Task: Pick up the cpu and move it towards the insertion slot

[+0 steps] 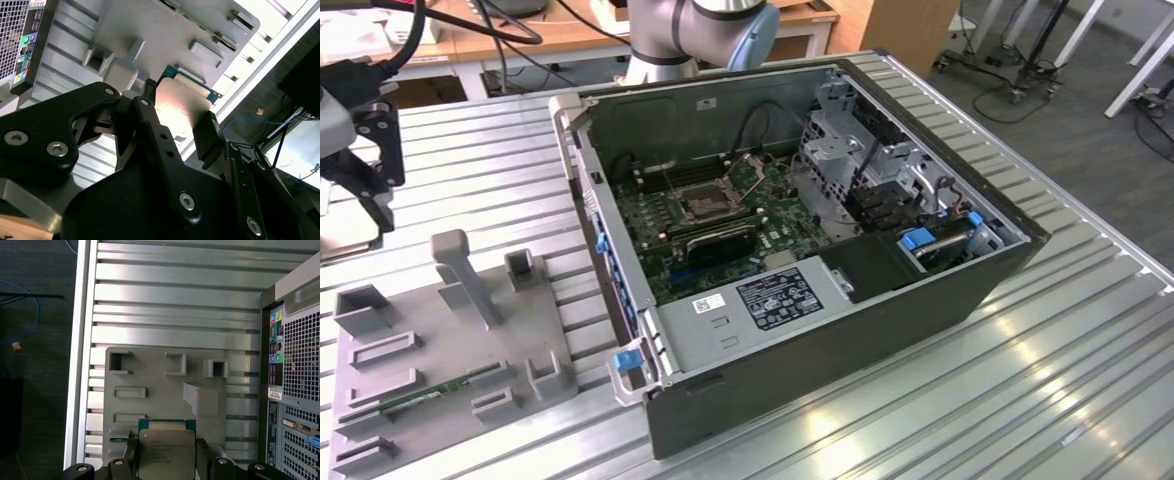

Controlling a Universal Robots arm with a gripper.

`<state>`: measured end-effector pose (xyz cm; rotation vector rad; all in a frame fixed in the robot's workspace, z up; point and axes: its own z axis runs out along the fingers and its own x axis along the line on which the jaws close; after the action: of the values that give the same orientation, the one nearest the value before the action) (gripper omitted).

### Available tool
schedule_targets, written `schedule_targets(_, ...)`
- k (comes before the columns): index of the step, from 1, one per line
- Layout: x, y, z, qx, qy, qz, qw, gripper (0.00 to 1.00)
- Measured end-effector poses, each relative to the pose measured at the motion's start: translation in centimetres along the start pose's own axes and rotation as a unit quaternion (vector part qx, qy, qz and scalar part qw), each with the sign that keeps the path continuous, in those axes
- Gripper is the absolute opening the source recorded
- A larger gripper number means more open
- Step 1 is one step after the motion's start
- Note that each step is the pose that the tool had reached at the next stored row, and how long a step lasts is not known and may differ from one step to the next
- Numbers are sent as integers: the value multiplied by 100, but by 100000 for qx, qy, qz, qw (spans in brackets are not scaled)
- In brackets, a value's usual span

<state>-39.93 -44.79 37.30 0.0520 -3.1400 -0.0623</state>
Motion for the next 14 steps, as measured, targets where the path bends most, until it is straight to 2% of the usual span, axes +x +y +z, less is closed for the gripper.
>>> schedule_targets(3,-19,0,1,-5,-6,-1,100000,55)
schedule_targets(14,-20,0,-19,-3,-1,3,100000,55)
